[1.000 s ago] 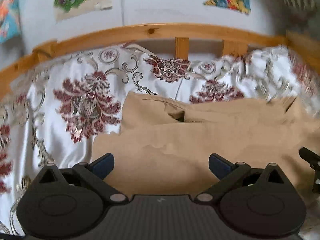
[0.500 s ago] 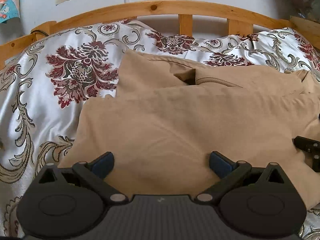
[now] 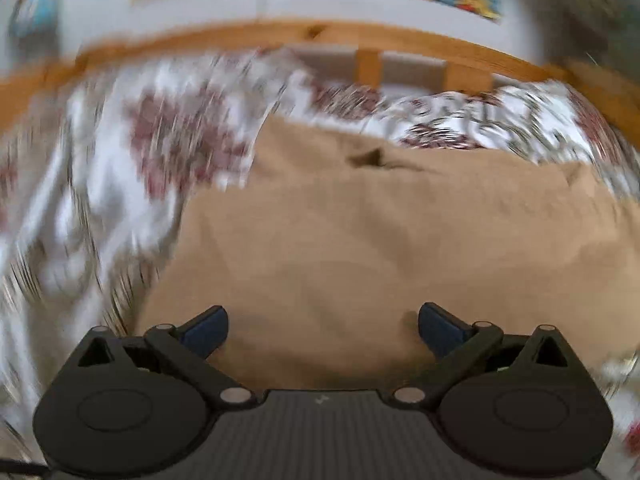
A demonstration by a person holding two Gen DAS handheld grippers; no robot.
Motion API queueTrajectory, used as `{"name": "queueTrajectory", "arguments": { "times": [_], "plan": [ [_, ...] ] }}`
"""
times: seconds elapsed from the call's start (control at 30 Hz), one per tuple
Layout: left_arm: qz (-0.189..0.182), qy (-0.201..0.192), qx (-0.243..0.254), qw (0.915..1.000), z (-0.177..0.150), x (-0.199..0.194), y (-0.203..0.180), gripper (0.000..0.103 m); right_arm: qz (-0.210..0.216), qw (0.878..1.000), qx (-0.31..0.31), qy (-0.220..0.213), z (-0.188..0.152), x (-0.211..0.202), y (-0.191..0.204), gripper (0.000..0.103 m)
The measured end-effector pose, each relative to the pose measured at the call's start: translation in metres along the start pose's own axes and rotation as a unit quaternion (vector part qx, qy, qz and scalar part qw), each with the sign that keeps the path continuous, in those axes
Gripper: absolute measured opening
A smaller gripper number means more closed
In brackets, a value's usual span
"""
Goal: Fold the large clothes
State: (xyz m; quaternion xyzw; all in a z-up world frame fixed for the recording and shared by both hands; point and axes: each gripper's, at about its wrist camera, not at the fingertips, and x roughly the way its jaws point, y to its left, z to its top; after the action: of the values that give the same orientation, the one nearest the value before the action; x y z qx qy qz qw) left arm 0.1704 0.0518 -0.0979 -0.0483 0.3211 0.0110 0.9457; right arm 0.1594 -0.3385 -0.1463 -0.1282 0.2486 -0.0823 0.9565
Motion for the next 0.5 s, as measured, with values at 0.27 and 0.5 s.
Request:
{"name": "queueTrajectory", "arguments": {
  "times": [0.27,0.5],
  "plan": [
    [-0.009,-0.045,-0.014,0.9989,-0.024,0.001,0.013,0.103,0.009,1.0,0.019,-0.017,-0.008,0.001,0.0,0.102],
    [-0.007,-0.05,-0.013,0.9986,-0.025,0.0,0.012,0.103,0.009,1.0,0.019,-0.016,-0.006,0.002,-0.001,0.102]
  ]
}}
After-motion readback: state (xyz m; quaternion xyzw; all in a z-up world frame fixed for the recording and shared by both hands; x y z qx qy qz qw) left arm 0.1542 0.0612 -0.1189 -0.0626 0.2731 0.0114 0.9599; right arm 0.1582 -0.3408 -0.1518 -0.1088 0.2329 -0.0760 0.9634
